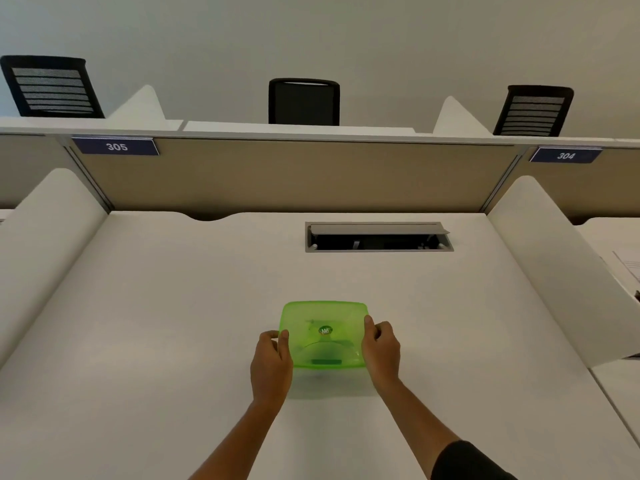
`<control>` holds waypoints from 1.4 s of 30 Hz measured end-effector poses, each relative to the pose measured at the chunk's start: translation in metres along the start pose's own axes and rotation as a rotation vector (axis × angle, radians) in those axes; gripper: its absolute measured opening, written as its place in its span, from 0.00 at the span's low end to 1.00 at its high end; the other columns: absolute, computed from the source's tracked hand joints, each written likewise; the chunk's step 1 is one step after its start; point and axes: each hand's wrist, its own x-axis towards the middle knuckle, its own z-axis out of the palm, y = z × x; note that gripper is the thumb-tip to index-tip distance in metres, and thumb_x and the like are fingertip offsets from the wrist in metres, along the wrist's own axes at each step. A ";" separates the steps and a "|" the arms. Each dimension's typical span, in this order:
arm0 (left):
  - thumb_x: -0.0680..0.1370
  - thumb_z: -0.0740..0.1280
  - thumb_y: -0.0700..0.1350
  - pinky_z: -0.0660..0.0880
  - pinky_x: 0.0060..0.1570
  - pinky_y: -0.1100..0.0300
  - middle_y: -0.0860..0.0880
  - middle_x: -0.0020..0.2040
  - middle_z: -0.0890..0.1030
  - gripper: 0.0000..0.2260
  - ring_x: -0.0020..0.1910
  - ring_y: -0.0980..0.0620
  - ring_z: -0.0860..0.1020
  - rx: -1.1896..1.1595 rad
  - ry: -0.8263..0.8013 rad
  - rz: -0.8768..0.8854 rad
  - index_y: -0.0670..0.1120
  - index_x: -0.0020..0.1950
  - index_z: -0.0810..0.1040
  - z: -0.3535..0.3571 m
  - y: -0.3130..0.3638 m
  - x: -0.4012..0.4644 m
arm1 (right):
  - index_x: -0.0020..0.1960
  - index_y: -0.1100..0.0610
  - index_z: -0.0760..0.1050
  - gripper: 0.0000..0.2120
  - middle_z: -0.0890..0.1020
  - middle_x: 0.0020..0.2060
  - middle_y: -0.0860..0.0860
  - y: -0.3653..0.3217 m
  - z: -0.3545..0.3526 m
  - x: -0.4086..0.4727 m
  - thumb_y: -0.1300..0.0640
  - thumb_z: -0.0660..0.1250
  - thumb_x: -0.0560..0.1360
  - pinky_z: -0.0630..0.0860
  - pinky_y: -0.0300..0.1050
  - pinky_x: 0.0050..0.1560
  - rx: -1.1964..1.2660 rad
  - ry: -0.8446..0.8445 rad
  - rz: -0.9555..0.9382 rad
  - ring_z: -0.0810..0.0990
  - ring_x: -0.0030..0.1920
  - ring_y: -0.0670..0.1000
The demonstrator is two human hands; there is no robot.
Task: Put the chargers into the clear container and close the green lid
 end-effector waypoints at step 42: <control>0.82 0.48 0.69 0.48 0.86 0.40 0.44 0.89 0.45 0.42 0.89 0.41 0.44 0.545 -0.127 0.435 0.45 0.88 0.44 -0.018 0.082 0.133 | 0.84 0.59 0.58 0.31 0.60 0.83 0.54 -0.098 0.009 0.104 0.46 0.58 0.86 0.61 0.51 0.83 -0.538 -0.062 -0.661 0.58 0.84 0.56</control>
